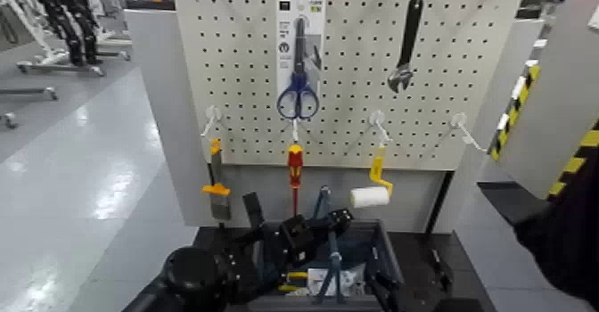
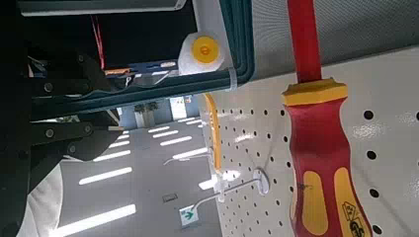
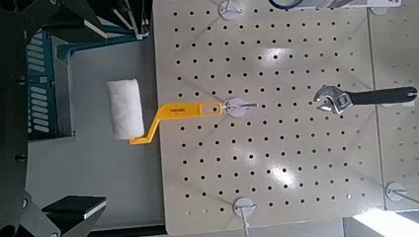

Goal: Grasp the handle of the crate.

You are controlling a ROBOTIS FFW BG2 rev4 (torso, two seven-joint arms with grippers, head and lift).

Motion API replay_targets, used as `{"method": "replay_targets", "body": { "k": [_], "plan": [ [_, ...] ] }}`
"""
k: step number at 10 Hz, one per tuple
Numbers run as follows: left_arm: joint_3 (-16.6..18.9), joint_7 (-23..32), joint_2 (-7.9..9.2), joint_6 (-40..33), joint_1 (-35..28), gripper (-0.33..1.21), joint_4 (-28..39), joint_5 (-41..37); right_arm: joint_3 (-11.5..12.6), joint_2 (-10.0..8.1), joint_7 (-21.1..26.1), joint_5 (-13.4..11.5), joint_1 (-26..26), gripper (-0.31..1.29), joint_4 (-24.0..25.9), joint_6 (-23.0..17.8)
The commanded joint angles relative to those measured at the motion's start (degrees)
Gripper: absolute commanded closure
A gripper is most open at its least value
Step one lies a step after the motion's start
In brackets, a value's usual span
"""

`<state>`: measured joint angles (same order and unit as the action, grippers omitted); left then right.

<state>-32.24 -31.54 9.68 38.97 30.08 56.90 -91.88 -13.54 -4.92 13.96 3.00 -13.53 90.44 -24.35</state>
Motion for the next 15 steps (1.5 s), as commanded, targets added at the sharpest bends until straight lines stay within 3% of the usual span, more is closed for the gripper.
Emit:
{"method": "replay_targets", "body": {
  "k": [1, 10, 15],
  "plan": [
    [-0.5, -0.1, -0.01, -0.6, -0.5, 1.17, 1.0, -1.7, 0.0, 0.0, -0.1, 0.0, 0.0, 0.13, 0.0, 0.0],
    [0.5, 1.7, 0.43, -0.6, -8.5, 1.17, 11.6, -6.3, 0.5, 0.0, 0.2, 0.0, -0.4, 0.13, 0.1, -0.4],
    [3.1, 6.8, 4.21, 4.2, -13.2, 1.17, 23.4, -7.3, 0.9, 0.0, 0.4, 0.0, -0.5, 0.13, 0.1, -0.7]
  ]
}}
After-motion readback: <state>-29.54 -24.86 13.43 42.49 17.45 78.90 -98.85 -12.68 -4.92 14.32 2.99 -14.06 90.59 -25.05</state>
